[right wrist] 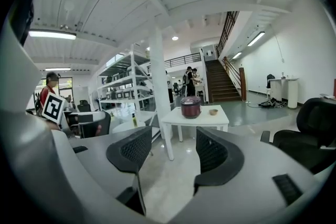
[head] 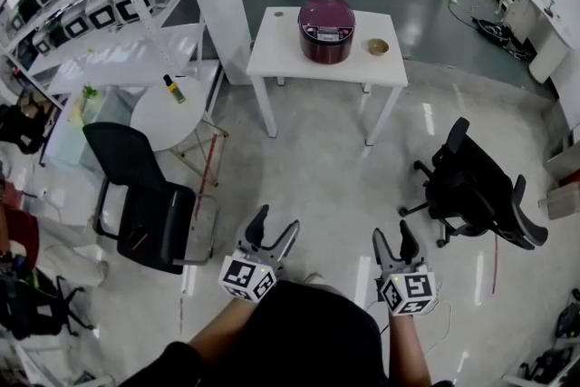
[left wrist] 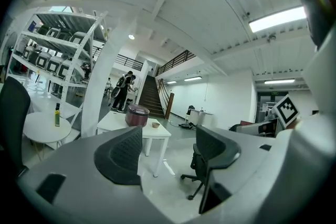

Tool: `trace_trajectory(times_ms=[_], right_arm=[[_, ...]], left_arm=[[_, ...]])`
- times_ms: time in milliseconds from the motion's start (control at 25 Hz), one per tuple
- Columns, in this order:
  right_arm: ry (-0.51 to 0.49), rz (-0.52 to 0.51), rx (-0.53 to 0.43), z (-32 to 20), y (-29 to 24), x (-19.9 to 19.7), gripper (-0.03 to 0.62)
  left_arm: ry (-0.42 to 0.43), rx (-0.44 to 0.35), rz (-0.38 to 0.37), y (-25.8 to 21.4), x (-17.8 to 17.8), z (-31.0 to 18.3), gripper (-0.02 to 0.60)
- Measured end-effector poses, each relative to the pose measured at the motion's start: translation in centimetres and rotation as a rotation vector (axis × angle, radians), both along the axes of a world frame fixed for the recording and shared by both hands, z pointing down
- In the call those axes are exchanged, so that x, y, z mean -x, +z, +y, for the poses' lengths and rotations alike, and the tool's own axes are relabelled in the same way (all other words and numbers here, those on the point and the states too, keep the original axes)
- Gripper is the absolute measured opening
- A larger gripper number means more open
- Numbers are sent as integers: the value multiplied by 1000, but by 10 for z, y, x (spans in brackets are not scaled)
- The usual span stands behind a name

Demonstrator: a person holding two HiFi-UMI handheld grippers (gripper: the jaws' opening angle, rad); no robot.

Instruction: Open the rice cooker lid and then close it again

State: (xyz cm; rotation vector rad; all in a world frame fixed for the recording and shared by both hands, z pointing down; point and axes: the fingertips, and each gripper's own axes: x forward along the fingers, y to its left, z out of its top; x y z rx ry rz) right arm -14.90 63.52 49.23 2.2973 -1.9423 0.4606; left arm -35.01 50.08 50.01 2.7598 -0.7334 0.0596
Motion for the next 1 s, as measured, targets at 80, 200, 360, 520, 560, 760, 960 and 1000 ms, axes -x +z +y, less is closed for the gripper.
trace_trajectory(times_ms=[80,200,360,520,560,760,960,1000], right_arm=[[-11,-17,-4,-1,5,0,232],[-21,-31,2,-3,10,-1,232],[-19,-36,5,-15,14,-8,232],[-3,-40,8,-32,19,-21,232],[2,-38,10,-37,20,-24,232],[37,-35,16,-76,24,-46,232],[70,-53,13,-122,23,-77,232],[77,-54,16,-132,24,-84,232]], left_arm=[[1,10,-18,7,-2,1,296],[14,21,-43,13,-8,1,296],[40,22,-28,11,-23,-10,296],[58,38,-9,13,-42,-32,296],[69,38,-7,14,-49,-38,296],[125,32,0,22,-85,-83,296],[181,28,13,18,-131,-135,296],[188,28,20,16,-140,-145,296]])
